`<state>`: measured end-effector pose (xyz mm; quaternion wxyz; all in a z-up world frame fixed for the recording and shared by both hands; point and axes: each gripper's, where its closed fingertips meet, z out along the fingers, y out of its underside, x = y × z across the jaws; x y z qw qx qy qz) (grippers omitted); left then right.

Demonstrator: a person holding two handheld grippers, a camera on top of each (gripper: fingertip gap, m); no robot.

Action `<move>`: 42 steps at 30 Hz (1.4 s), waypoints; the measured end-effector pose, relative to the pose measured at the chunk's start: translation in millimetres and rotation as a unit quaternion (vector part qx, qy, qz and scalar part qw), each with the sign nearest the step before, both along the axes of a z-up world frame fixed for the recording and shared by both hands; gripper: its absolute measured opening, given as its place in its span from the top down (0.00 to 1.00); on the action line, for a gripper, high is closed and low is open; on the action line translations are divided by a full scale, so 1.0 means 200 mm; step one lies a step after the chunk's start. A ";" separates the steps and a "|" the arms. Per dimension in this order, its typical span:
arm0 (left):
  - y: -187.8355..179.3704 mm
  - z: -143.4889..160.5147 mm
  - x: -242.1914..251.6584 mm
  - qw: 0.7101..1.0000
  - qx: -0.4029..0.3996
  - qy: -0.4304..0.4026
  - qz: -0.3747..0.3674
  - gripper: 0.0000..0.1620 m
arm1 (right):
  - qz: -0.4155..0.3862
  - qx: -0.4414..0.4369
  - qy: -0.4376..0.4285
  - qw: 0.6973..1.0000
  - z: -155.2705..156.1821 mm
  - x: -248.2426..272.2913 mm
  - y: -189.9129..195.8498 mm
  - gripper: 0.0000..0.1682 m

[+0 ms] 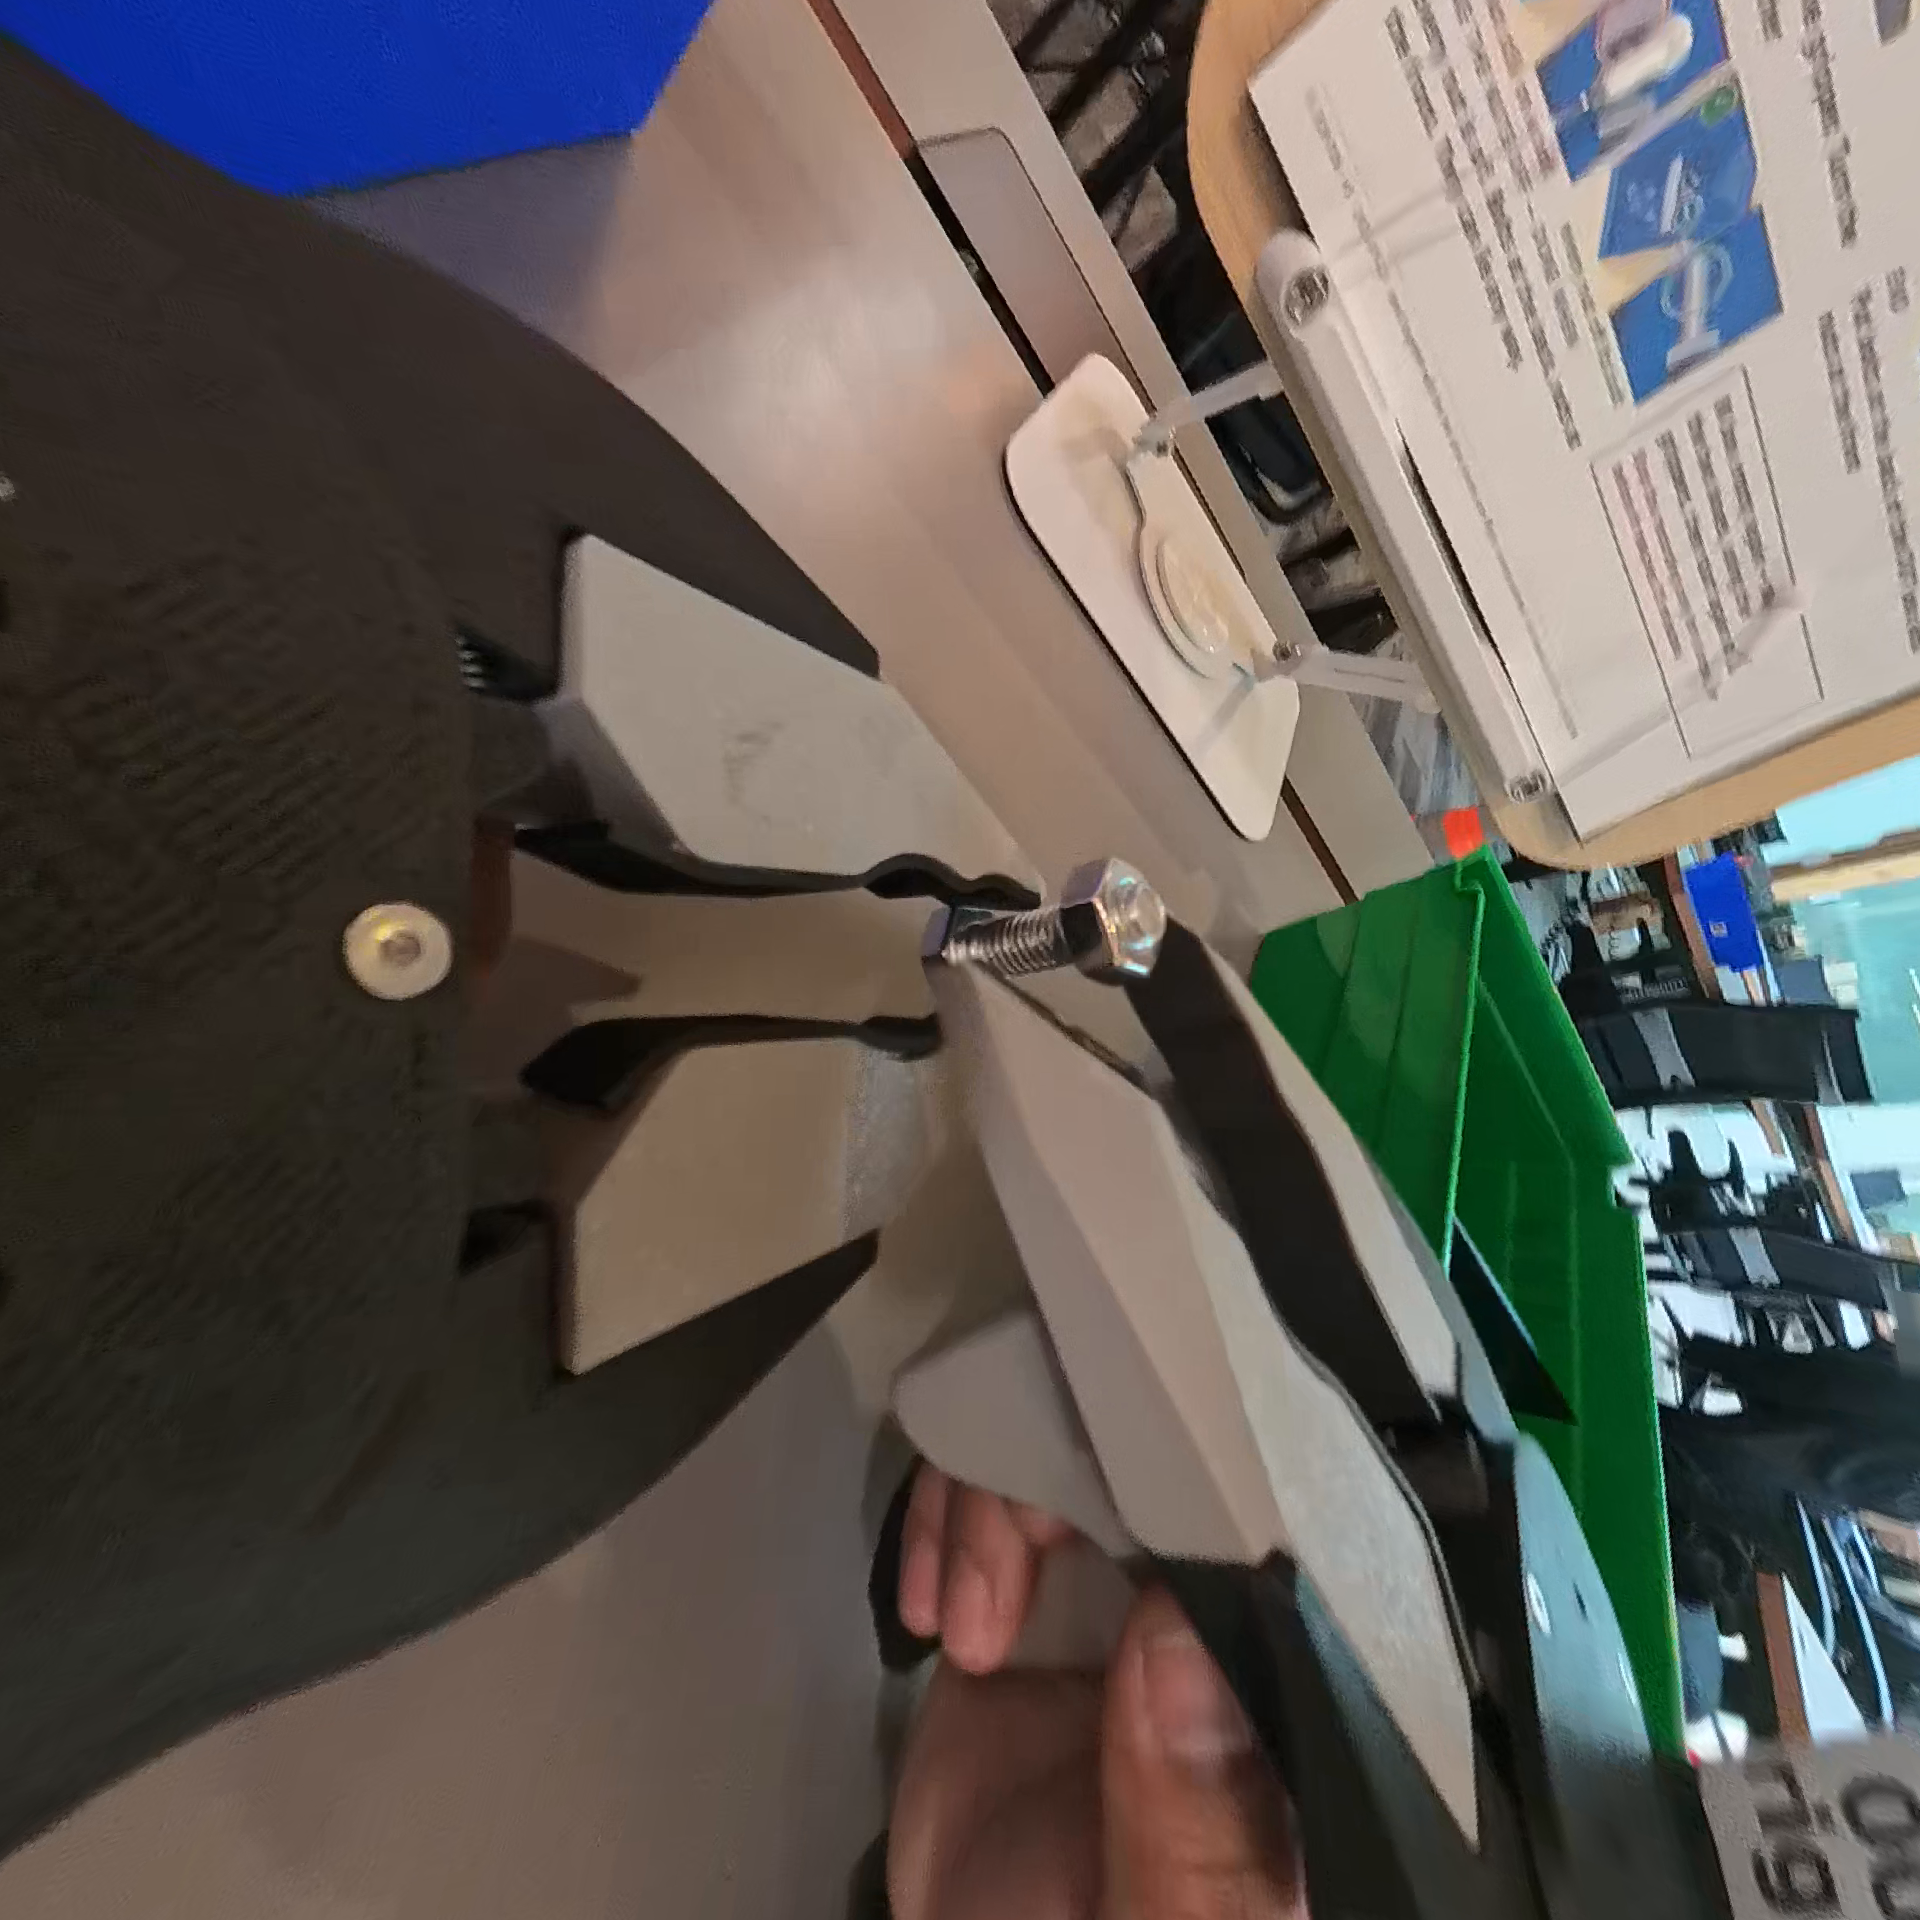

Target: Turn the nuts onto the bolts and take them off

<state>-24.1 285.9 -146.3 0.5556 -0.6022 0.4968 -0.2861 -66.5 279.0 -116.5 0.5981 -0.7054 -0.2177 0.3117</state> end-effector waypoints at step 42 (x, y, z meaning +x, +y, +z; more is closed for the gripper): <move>-0.04 -0.02 0.01 0.998 -0.058 -0.007 -0.036 0.91 | -0.036 -0.070 -0.002 0.997 -0.07 0.08 0.07 0.91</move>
